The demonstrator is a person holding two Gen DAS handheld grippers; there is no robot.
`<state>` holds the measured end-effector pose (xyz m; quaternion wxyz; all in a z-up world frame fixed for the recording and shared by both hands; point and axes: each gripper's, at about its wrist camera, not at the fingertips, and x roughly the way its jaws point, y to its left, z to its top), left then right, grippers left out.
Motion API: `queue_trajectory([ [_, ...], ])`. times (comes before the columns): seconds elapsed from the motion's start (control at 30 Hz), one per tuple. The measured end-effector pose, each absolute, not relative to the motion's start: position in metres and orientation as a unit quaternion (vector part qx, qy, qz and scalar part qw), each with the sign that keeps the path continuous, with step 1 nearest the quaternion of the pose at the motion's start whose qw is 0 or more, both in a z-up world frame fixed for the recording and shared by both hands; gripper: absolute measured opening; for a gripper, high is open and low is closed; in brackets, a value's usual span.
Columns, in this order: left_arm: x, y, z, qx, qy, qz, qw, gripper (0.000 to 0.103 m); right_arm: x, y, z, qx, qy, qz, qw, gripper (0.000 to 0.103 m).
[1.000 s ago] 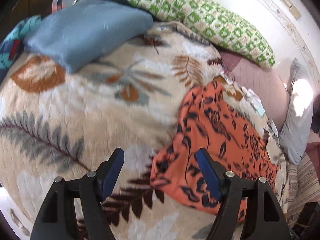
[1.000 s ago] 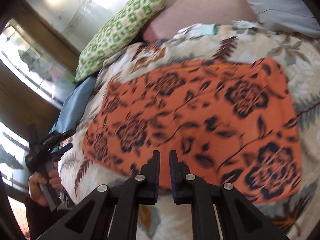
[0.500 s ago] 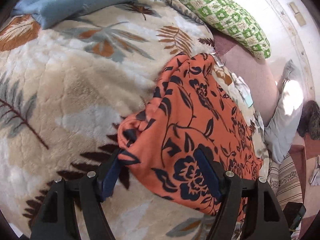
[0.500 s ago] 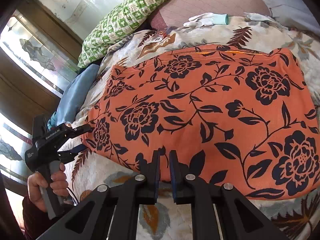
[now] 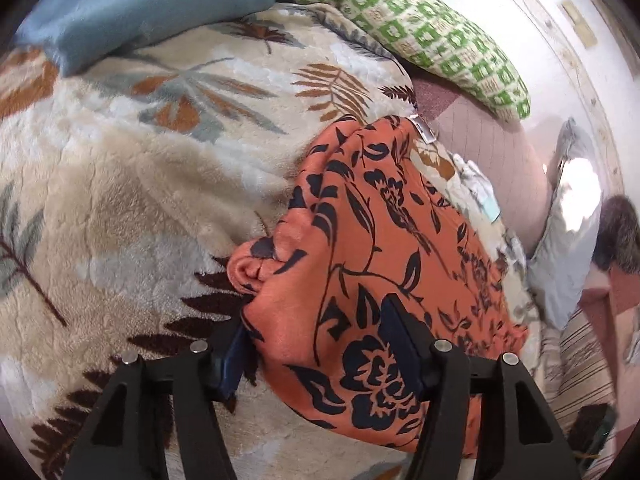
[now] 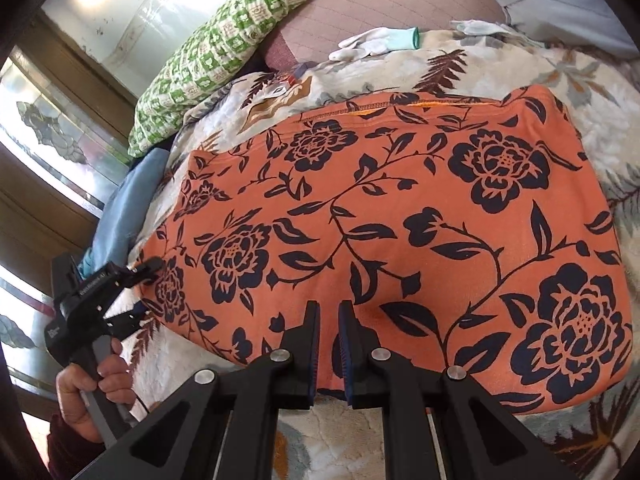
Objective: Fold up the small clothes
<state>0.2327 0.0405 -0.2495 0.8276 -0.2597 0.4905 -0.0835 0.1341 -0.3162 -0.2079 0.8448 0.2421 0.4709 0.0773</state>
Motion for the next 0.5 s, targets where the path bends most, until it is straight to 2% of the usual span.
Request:
queue_trajectory([
  [0.07, 0.230, 0.038, -0.246, -0.237, 0.483, -0.071, 0.840, 0.044, 0.133, -0.309, -0.205, 0.211, 0.468, 0.067, 0.855, 0.012],
  [0.13, 0.228, 0.039, -0.241, -0.231, 0.473, -0.072, 0.847, 0.032, 0.131, -0.304, -0.200, 0.185, 0.461, 0.062, 0.865, 0.012],
  [0.3, 0.219, 0.032, -0.221, -0.210, 0.437, -0.083, 0.871, 0.026, 0.126, -0.305, -0.194, 0.160, 0.452, 0.050, 0.876, 0.012],
  [0.5, 0.198, -0.001, -0.168, -0.159, 0.375, -0.134, 0.903, 0.025, 0.124, -0.339, -0.199, 0.218, 0.455, 0.030, 0.863, 0.012],
])
